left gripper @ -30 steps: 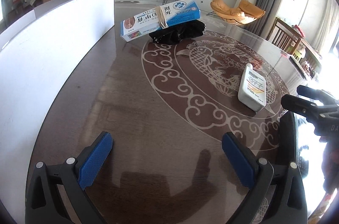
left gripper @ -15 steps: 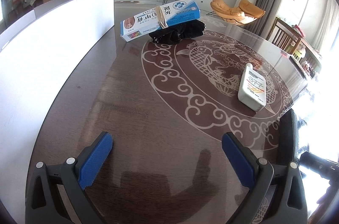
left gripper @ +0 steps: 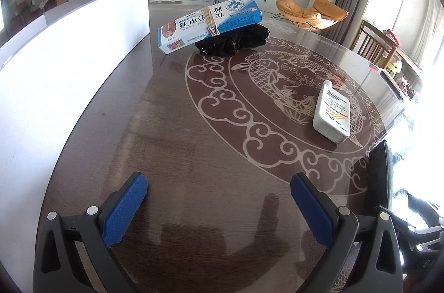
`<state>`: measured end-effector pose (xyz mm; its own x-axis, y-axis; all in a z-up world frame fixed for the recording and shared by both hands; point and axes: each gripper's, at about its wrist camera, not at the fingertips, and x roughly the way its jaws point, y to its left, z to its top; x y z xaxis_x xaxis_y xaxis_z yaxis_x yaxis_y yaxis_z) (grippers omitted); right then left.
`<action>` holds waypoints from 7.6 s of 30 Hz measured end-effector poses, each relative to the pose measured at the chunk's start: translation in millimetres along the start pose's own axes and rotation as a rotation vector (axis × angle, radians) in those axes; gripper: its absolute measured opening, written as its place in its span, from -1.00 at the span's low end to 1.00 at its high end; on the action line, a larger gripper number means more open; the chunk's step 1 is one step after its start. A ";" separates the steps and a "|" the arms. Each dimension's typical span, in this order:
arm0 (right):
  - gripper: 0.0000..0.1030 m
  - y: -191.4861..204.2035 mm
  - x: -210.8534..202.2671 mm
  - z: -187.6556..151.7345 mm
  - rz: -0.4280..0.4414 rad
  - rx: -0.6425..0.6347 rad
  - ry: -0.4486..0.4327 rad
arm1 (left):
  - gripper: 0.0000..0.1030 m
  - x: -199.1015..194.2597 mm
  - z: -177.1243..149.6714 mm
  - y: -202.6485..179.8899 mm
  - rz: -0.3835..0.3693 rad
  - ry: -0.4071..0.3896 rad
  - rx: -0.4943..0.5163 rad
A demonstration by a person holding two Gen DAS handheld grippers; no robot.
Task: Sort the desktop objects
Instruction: 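Grasp the black box with the right gripper and lift it, then hold the black box in the right gripper while the left gripper grasps the white sunscreen bottle, then carry the box and sunscreen over the bin and open both grippers, then bring both grippers back over the table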
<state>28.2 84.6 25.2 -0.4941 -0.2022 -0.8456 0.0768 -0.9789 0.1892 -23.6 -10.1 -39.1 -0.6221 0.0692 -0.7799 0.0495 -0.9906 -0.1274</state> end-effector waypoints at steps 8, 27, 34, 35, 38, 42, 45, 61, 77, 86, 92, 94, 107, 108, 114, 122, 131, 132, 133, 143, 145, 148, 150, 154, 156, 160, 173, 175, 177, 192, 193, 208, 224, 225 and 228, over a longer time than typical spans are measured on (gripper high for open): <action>1.00 24.7 13.5 -5.4 -0.126 -0.188 0.003 | 1.00 0.0 -0.4 0.2 0.001 0.000 0.001; 0.72 11.1 5.1 -8.9 -0.083 -0.240 -0.036 | 1.00 -0.2 -0.3 -1.9 0.015 0.006 0.011; 0.24 -14.1 -2.3 -1.2 -0.113 -0.209 -0.055 | 1.00 -0.1 -1.3 -2.6 0.024 0.010 0.018; 0.23 -20.8 -2.3 1.6 -0.119 -0.194 -0.055 | 1.00 0.0 -1.3 -2.9 0.024 0.010 0.018; 0.24 -37.2 -2.0 7.6 -0.143 -0.172 -0.063 | 1.00 0.0 -1.2 -2.9 0.025 0.010 0.019; 0.25 -49.8 -2.5 9.3 -0.148 -0.159 -0.077 | 1.00 -0.1 -1.5 -3.0 0.027 0.011 0.021; 0.33 -50.4 -2.7 7.3 -0.154 -0.159 -0.093 | 1.00 -0.1 -1.5 -3.2 0.027 0.011 0.021; 0.86 -58.3 0.1 3.7 -0.173 -0.114 -0.099 | 1.00 0.0 -1.8 -4.7 0.037 0.015 0.028; 0.94 -60.5 0.7 3.9 -0.180 -0.106 -0.095 | 1.00 -0.1 -2.5 -6.5 0.049 0.020 0.035; 0.95 -60.8 0.6 3.8 -0.180 -0.106 -0.095 | 1.00 -0.5 -2.9 -7.4 0.057 0.023 0.041; 1.00 -60.2 1.3 4.0 -0.177 -0.109 -0.092 | 1.00 -0.5 -3.2 -8.7 0.063 0.025 0.045; 0.99 -59.9 1.5 3.9 -0.176 -0.108 -0.091 | 1.00 -0.6 -3.4 -9.4 0.064 0.025 0.046; 0.99 -60.1 1.5 3.6 -0.177 -0.107 -0.091 | 1.00 -7.5 -7.2 -26.2 -0.148 0.029 0.110; 0.99 -60.1 1.4 3.5 -0.177 -0.107 -0.091 | 1.00 -7.6 -7.1 -32.6 -0.166 0.032 0.131; 0.99 -60.1 1.5 3.6 -0.177 -0.107 -0.091 | 1.00 11.6 10.5 -79.7 -0.175 0.103 0.291; 1.00 -59.1 2.3 3.0 -0.173 -0.112 -0.091 | 1.00 58.6 55.4 -126.6 -0.128 0.171 0.346; 0.99 -58.7 1.8 3.3 -0.176 -0.114 -0.091 | 1.00 77.9 75.0 -142.3 -0.074 0.175 0.342; 1.00 -58.7 1.9 3.3 -0.177 -0.114 -0.091 | 0.97 78.8 77.3 -141.5 -0.062 0.182 0.335; 1.00 -58.7 1.9 3.3 -0.176 -0.114 -0.091 | 0.40 74.0 77.7 -139.9 -0.061 0.156 0.314; 1.00 -55.6 10.3 21.0 -0.111 -0.197 -0.003 | -0.02 4.9 19.9 -59.0 -0.073 0.046 0.231; 1.00 -54.3 19.9 40.9 -0.081 -0.231 0.094 | -0.02 -11.4 10.5 -43.7 -0.061 0.022 0.216; 0.77 -48.4 27.7 66.2 -0.031 -0.276 0.176 | -0.02 -28.9 6.1 -29.5 -0.054 -0.005 0.184; 0.15 -41.0 29.9 71.8 -0.073 -0.330 0.234 | -0.02 -42.8 4.2 -23.5 -0.066 -0.031 0.156; 0.14 -21.6 8.7 72.2 -0.090 -0.390 0.234 | -0.02 -82.1 4.8 -9.2 -0.083 -0.124 0.100; 0.14 -5.8 -8.3 78.1 -0.069 -0.405 0.194 | -0.02 -103.0 7.7 -1.2 -0.092 -0.172 0.061; 0.14 51.3 -38.0 101.0 -0.005 -0.470 0.113 | -0.02 -149.1 21.1 33.3 -0.087 -0.263 -0.025; 0.15 367.3 -50.2 111.1 0.343 -0.772 -0.040 | -0.02 -198.8 30.1 249.5 0.215 -0.226 -0.307; 0.15 404.2 -28.8 98.1 0.346 -0.824 -0.027 | -0.02 -188.3 25.0 269.7 0.261 -0.179 -0.342; 0.16 429.3 -3.1 85.4 0.327 -0.860 0.010 | -0.01 -174.6 20.7 284.5 0.282 -0.120 -0.375; 0.93 317.4 -19.2 80.4 0.308 -0.694 -0.199 | 0.66 -199.1 22.3 186.6 0.210 -0.295 -0.275; 0.94 298.1 -20.6 79.6 0.278 -0.677 -0.217 | 0.73 -201.2 25.4 164.2 0.177 -0.317 -0.238; 0.95 1.1 10.6 16.9 -0.081 -0.290 -0.110 | 1.00 -79.1 -22.2 -45.6 0.012 -0.101 0.174; 0.99 -13.3 16.5 9.6 -0.097 -0.252 -0.080 | 1.00 -35.8 -30.9 -7.7 0.003 -0.027 0.000; 0.99 -13.3 17.3 9.8 -0.094 -0.249 -0.078 | 1.00 -35.6 -31.6 -3.7 0.000 -0.026 -0.021; 1.00 -14.0 18.2 10.4 -0.086 -0.244 -0.074 | 1.00 -34.6 -33.5 6.4 -0.004 -0.020 -0.077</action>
<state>9.2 94.9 12.3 -0.5694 -0.1239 -0.8126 0.2333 -0.9723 -0.0152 24.4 -14.9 -33.5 -0.6381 0.0697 -0.7668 0.1066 -0.9783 -0.1776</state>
